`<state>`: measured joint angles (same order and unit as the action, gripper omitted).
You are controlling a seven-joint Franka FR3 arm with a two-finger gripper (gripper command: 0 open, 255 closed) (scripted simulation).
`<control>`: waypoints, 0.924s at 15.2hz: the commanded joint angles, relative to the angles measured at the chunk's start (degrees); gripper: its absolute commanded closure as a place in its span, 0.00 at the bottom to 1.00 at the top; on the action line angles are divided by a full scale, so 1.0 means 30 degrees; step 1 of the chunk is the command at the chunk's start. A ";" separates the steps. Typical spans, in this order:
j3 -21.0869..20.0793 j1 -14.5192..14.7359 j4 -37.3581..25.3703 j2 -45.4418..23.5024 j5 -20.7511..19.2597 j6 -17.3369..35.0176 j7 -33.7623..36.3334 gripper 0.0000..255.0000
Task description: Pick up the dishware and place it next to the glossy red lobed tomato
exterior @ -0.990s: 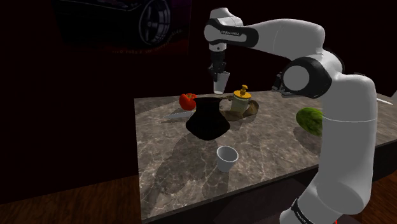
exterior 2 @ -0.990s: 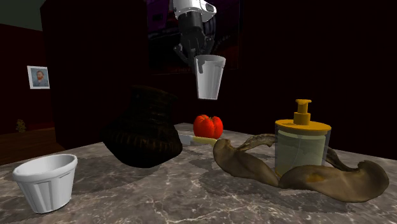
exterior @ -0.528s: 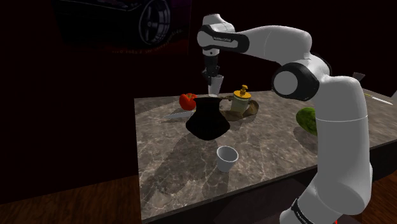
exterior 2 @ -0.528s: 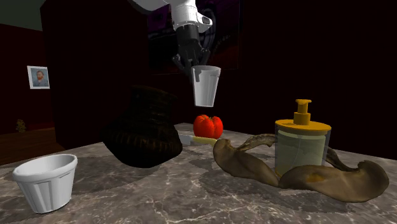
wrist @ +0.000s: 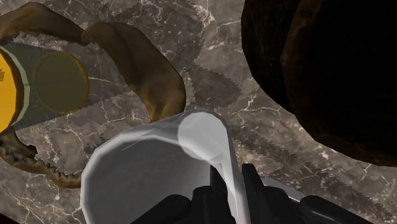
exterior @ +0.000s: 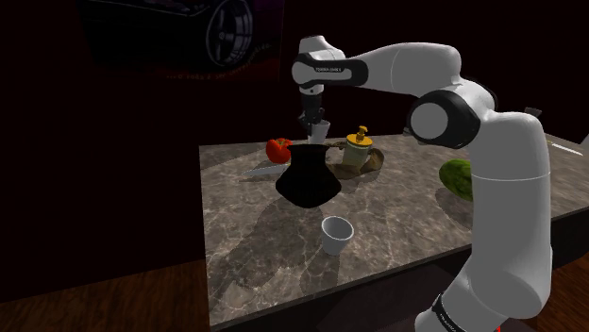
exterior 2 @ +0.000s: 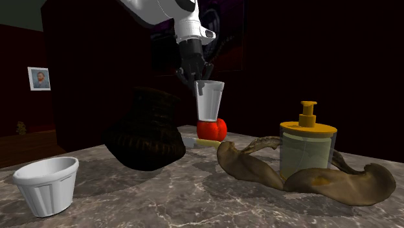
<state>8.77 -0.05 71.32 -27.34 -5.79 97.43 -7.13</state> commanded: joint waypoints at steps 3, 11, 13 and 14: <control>-0.0015 0.0027 0.1070 -0.0018 -0.0021 0.1093 0.0156 1.00; -0.0036 0.0050 0.2898 -0.0161 -0.0060 0.3045 0.0413 1.00; -0.0041 0.0051 0.3283 -0.0244 -0.0065 0.3509 0.0473 1.00; -0.0044 0.0051 0.3466 -0.0292 -0.0068 0.3738 0.0503 1.00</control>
<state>8.64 0.10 81.11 -28.14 -5.98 107.92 -5.72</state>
